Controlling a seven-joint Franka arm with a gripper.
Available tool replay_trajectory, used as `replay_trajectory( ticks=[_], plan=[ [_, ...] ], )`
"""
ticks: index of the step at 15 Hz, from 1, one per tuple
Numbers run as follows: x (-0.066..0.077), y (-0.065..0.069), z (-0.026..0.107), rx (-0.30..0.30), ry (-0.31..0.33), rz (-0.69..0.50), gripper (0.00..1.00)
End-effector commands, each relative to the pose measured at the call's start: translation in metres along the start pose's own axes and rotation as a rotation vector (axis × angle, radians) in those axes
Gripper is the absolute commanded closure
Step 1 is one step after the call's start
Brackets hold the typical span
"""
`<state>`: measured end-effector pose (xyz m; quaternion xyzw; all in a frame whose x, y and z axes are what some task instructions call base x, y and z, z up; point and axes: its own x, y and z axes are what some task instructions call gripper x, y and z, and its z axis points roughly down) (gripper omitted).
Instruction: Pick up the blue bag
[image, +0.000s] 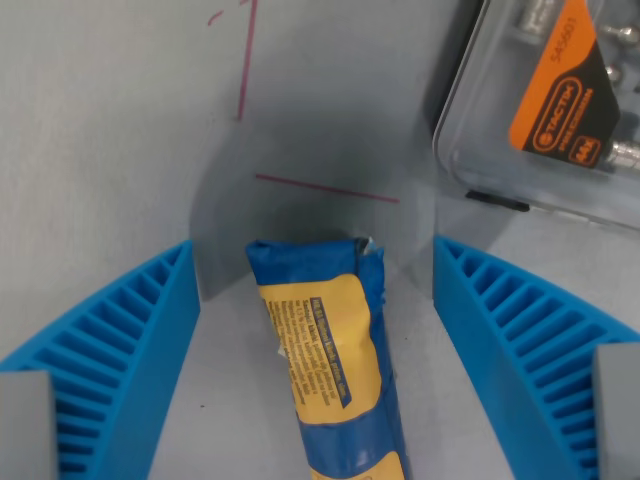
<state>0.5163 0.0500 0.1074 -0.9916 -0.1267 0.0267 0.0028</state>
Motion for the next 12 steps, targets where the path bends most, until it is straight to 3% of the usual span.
replay_trajectory(
  ticks=[1, 12],
  plan=[
    [0.002, -0.001, 0.015, -0.005, 0.062, -0.018, 1.0],
    [0.0, -0.002, -0.004, -0.005, 0.062, -0.018, 1.0]
  ],
)
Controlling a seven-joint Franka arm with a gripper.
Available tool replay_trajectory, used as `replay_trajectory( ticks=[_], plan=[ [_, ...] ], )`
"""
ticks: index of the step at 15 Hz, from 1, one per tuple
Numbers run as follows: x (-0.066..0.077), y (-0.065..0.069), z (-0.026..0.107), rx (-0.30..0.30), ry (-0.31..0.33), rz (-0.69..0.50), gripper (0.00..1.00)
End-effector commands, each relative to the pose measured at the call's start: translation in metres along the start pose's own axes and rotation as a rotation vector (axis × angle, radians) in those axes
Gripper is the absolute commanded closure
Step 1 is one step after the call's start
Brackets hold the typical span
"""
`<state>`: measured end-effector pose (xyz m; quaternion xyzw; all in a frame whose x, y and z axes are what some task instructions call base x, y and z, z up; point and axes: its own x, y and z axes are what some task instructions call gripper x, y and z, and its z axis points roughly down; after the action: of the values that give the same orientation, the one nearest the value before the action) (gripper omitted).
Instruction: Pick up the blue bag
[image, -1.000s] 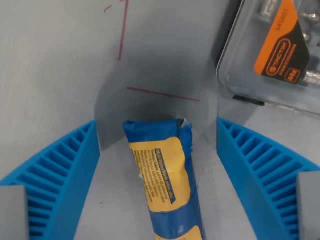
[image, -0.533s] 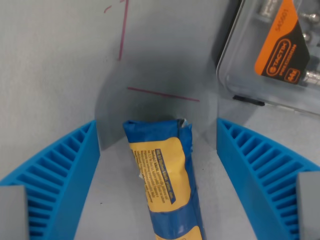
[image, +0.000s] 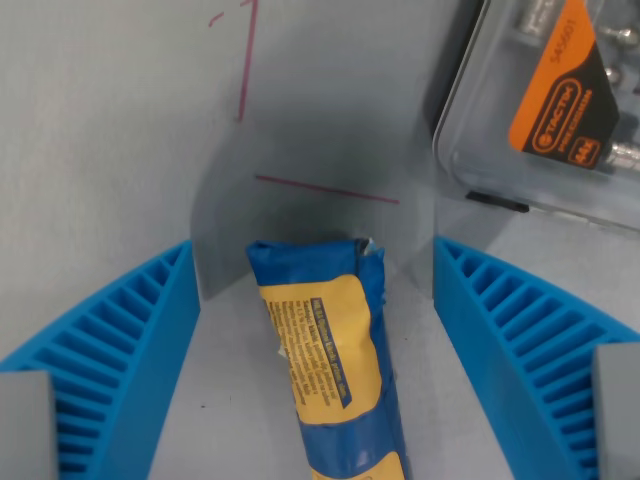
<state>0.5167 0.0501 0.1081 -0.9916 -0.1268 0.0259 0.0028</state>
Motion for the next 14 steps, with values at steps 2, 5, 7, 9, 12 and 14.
replay_trajectory(
  ticks=[2, 5, 7, 9, 12, 14],
  plan=[
    [-0.001, -0.002, -0.006, -0.004, 0.06, -0.017, 1.0],
    [-0.001, -0.002, -0.011, -0.004, 0.06, -0.017, 1.0],
    [-0.002, -0.002, -0.015, -0.004, 0.06, -0.017, 1.0],
    [-0.002, -0.002, -0.018, -0.004, 0.06, -0.017, 1.0],
    [-0.003, -0.002, -0.023, -0.004, 0.06, -0.017, 1.0],
    [-0.003, -0.002, -0.026, -0.004, 0.06, -0.017, 1.0]
  ],
)
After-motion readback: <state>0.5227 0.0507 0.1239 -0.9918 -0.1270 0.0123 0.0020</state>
